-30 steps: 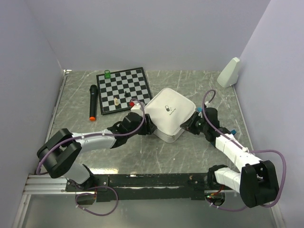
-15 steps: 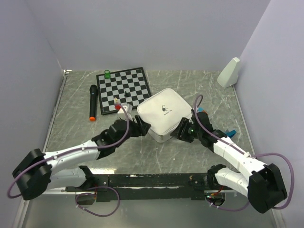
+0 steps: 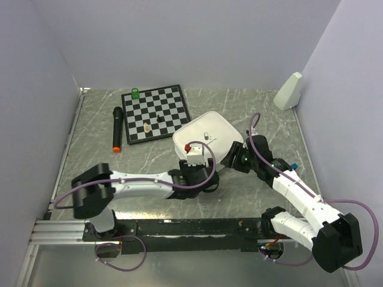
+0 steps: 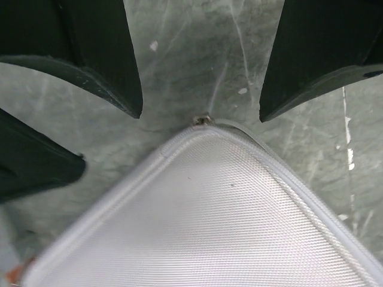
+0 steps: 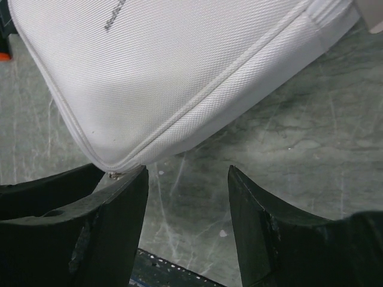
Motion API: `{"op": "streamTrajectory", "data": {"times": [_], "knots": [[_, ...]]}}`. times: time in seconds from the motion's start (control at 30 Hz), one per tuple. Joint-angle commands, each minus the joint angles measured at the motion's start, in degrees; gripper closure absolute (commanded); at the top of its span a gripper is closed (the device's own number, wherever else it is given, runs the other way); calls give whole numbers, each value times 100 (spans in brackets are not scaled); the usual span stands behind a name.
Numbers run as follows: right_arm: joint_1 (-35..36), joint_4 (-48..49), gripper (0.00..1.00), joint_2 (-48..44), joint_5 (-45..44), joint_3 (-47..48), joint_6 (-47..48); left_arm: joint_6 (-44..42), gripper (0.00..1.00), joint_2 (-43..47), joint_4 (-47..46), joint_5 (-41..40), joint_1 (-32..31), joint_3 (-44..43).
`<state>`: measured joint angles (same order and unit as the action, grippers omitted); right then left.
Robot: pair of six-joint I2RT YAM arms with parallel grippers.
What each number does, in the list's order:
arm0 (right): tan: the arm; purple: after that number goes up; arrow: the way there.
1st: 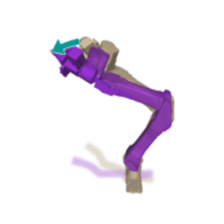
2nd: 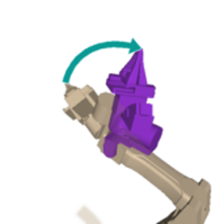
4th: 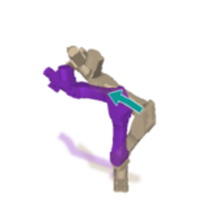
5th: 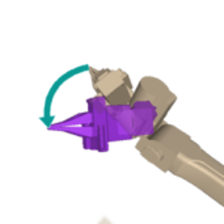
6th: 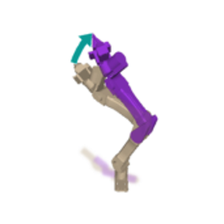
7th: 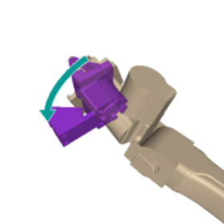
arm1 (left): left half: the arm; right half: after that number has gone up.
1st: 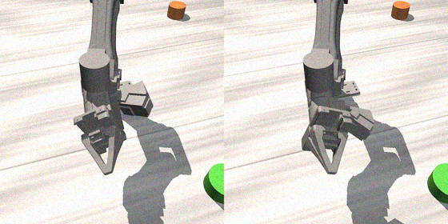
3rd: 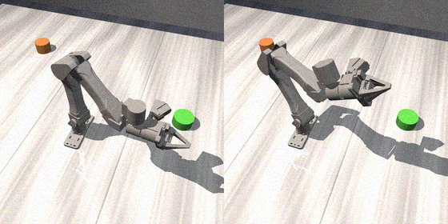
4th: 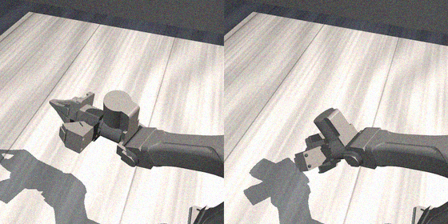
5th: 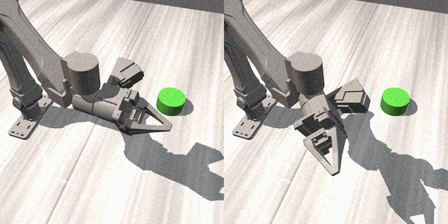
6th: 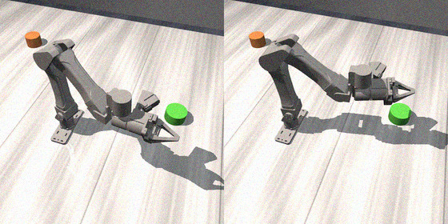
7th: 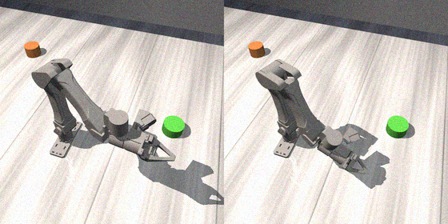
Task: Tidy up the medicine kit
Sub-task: Adjust the medicine box at the center of the board.
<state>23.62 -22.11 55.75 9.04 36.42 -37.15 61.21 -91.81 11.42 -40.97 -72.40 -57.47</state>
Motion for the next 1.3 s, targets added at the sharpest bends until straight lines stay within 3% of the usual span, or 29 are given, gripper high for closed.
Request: {"op": "streamTrajectory", "data": {"times": [0.0, 0.37, 0.7, 0.9, 1.07, 1.27], "knots": [[-243, -57, 37, 76, -104, 198, 199, 953, 16, -530, 1686, -974, -20, -756], [-560, 75, 38, 261, 89, 242, 296, 1683, 30, -584, 2698, -1414, 33, -906], [-736, 295, 40, 604, 116, 146, 357, 1947, 37, 593, 2339, -1203, 33, 262], [-753, 339, 40, 622, 195, 172, 340, 2378, 35, 1313, 2533, -1326, 33, 710], [-753, 549, 37, 709, 545, 198, 331, 879, 25, 1807, 585, -862, 33, 1343], [-753, 550, 33, 902, 599, 304, 287, 164, 20, 1351, -122, -421, 33, 1046]]}}
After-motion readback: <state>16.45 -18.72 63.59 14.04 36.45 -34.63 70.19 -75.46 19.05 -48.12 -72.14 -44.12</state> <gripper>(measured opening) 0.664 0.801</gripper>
